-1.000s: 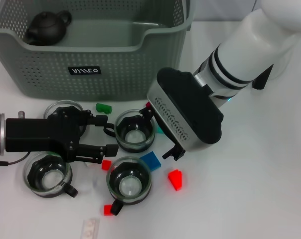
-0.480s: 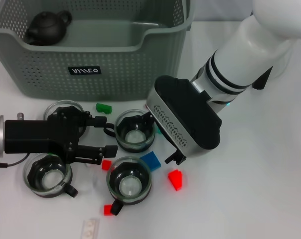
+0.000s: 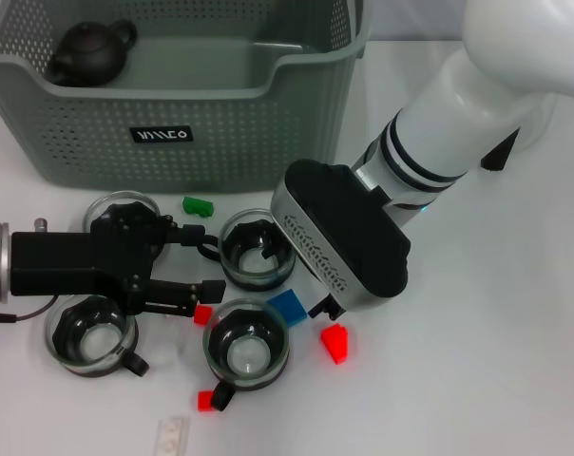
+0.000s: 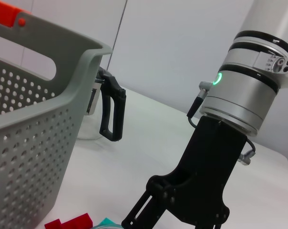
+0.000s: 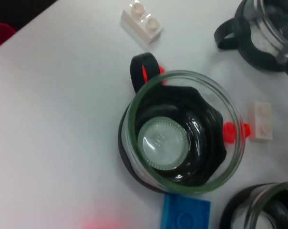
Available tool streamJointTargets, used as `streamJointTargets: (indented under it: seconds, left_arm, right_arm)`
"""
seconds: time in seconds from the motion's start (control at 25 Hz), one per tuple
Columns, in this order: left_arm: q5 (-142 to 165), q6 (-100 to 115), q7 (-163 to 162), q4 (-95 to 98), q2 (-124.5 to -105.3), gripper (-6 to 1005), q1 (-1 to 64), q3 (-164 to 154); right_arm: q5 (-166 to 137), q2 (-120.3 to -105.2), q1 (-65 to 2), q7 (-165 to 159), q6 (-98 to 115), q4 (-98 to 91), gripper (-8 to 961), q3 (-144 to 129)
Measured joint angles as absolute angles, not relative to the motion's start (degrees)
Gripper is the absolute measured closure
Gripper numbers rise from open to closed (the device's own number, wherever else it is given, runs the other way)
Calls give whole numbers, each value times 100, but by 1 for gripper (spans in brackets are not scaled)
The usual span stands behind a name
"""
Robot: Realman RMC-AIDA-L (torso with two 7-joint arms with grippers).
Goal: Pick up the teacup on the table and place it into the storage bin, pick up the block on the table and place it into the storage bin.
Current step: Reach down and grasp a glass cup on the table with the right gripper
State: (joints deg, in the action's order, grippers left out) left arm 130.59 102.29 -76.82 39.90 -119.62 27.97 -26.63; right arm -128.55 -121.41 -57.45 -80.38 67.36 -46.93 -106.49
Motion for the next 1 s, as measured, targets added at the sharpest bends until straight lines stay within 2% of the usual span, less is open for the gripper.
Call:
streamJointTargets:
  seconds: [0.68, 0.92, 1.0]
  left_arm:
    - [13071, 10173, -7682, 3981, -11969, 97, 2795, -2663]
    - [13069, 10168, -7685, 3973, -11971, 97, 2795, -2663]
    - [13069, 10168, -7686, 3972, -11971, 97, 2795, -2663]
  right_arm:
    - [-12824, -12125, -5801, -8192, 6733, -4535, 101, -10723]
    - [-12846, -12111, -5810, -8244, 6732, -4528, 329, -10723]
    - [-12847, -12108, -5814, -8244, 6733, -4503, 355, -10723]
